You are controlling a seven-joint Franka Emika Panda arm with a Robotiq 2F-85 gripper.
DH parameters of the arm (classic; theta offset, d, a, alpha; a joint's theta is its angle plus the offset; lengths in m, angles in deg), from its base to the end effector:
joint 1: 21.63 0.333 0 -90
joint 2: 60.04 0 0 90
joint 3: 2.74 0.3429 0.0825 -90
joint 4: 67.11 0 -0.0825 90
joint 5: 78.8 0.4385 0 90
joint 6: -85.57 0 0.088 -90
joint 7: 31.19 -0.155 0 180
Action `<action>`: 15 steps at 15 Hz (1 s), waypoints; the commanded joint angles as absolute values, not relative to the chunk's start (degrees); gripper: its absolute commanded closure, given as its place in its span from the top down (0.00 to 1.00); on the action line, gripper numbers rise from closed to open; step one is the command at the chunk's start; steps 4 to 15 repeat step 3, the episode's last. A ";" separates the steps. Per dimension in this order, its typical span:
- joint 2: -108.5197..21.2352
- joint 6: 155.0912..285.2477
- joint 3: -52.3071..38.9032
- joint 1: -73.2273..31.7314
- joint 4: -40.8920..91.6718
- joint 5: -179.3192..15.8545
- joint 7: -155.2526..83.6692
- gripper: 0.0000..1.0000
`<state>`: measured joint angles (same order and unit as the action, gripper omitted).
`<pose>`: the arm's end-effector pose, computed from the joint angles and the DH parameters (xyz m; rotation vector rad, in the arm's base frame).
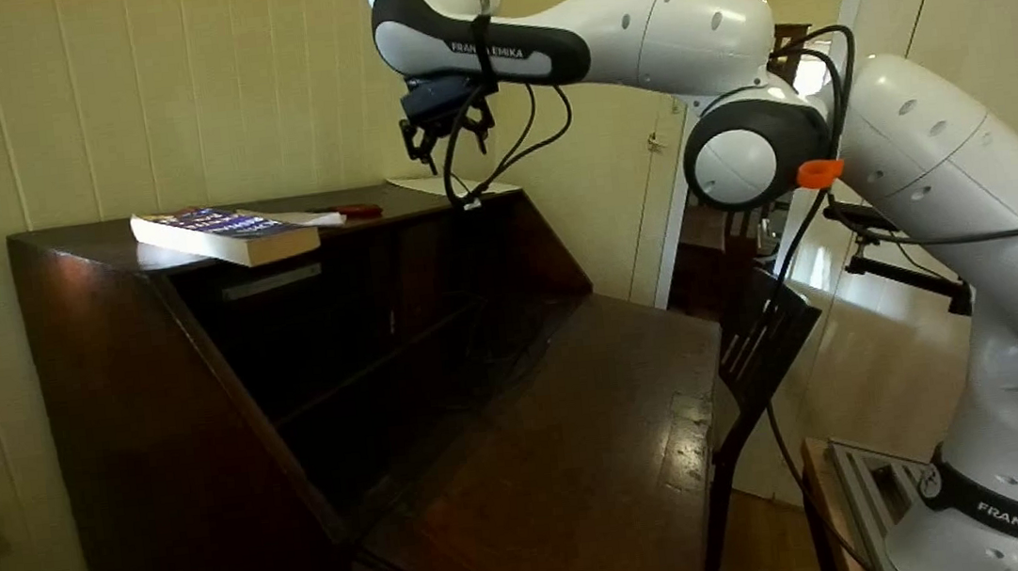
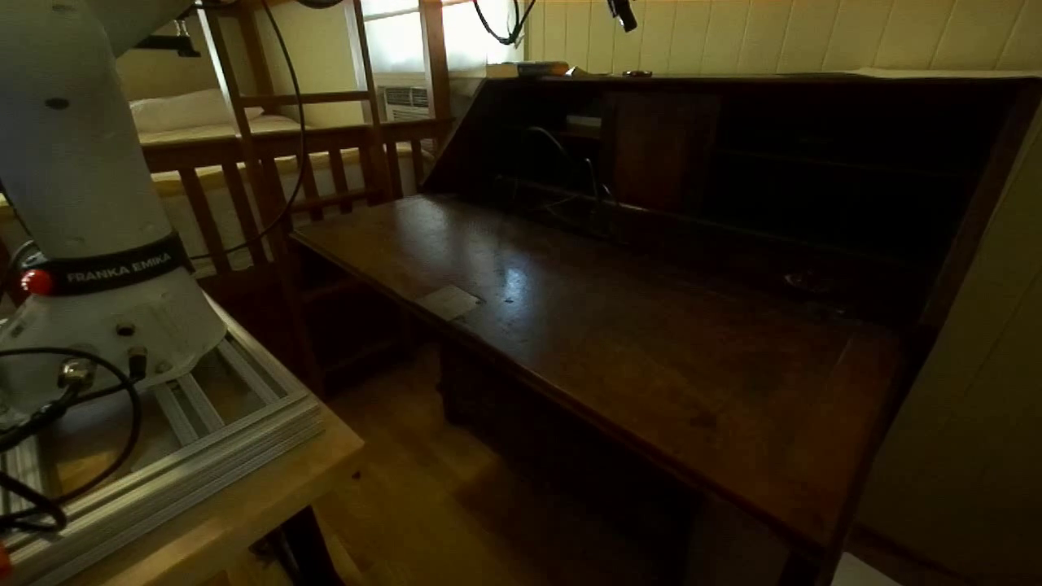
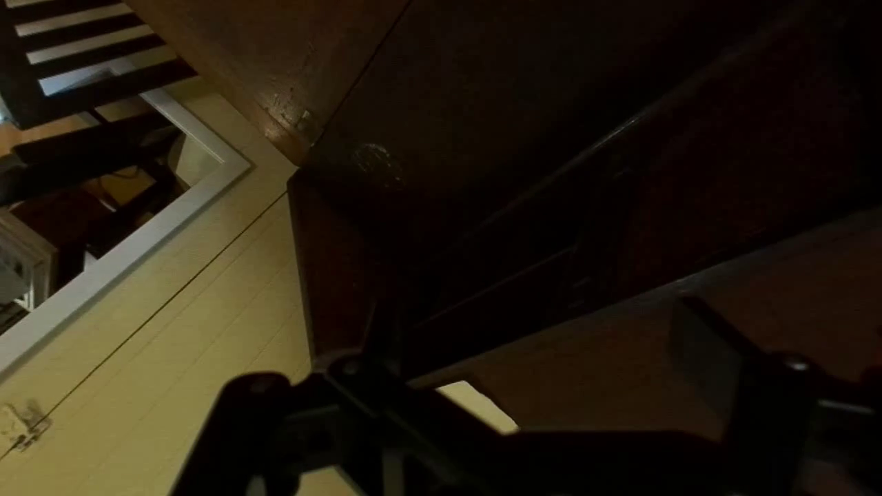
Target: Put the black cable on the desktop.
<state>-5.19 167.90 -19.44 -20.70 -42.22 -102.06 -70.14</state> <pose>0.8203 -0.1521 0.5123 2.2779 -1.0956 0.3088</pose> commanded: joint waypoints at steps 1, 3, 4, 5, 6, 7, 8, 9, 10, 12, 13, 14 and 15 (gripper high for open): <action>-5.15 167.93 -20.08 -20.56 -42.20 -101.53 -69.99 1.00; -5.14 167.93 -20.08 -20.56 -42.19 -101.53 -69.99 1.00; -5.14 167.93 -20.08 -20.56 -42.19 -101.53 -69.99 1.00; -5.14 167.93 -20.08 -20.56 -42.19 -101.53 -69.99 1.00; -5.14 167.93 -20.08 -20.56 -42.19 -101.53 -69.99 1.00; -5.14 167.93 -20.08 -20.56 -42.19 -101.53 -69.99 1.00; -5.14 167.93 -20.08 -20.56 -42.19 -101.53 -69.99 1.00; -5.14 167.93 -20.08 -20.56 -42.19 -101.53 -69.99 1.00; -5.14 167.93 -20.08 -20.56 -42.19 -101.53 -69.99 1.00; -5.14 167.93 -20.08 -20.56 -42.19 -101.53 -69.99 1.00; -5.14 167.93 -20.08 -20.56 -42.19 -101.53 -69.99 1.00; -5.14 167.93 -20.08 -20.56 -42.19 -101.53 -69.99 1.00; -5.14 167.93 -20.08 -20.56 -42.19 -101.53 -69.99 1.00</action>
